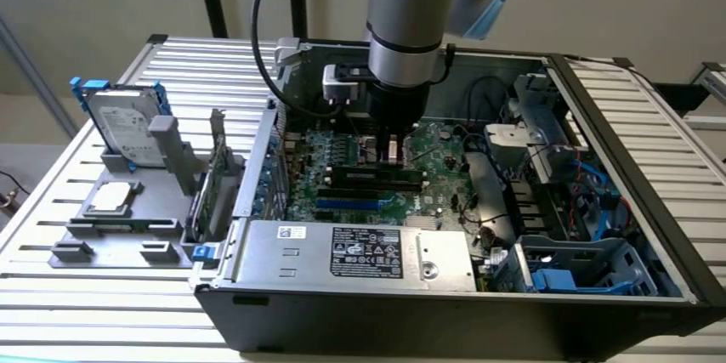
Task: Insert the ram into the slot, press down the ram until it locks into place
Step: 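Insert the ram into the slot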
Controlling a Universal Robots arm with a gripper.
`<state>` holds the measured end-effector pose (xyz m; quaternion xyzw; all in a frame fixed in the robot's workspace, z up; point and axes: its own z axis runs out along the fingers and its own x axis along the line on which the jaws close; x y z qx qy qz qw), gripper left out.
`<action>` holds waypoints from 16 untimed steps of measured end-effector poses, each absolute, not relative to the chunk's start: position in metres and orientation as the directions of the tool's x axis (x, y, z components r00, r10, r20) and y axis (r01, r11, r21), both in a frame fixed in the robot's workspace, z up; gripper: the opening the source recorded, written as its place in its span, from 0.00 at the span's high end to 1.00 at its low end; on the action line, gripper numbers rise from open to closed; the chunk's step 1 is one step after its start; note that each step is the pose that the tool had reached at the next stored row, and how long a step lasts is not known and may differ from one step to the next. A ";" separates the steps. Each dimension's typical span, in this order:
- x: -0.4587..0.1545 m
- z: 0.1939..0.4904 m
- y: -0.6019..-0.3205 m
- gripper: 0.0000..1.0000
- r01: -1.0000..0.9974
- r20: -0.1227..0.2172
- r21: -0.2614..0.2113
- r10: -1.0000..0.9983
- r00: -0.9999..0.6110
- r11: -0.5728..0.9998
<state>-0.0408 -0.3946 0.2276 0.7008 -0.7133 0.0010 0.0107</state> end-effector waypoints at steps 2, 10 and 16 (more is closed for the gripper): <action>-0.041 0.228 -0.395 0.87 -1.000 0.016 0.014 -1.000 -0.018 0.018; -0.040 0.228 -0.395 0.87 -1.000 0.016 0.013 -1.000 -0.018 0.018; -0.040 0.228 -0.395 0.87 -1.000 0.016 0.014 -1.000 -0.018 0.018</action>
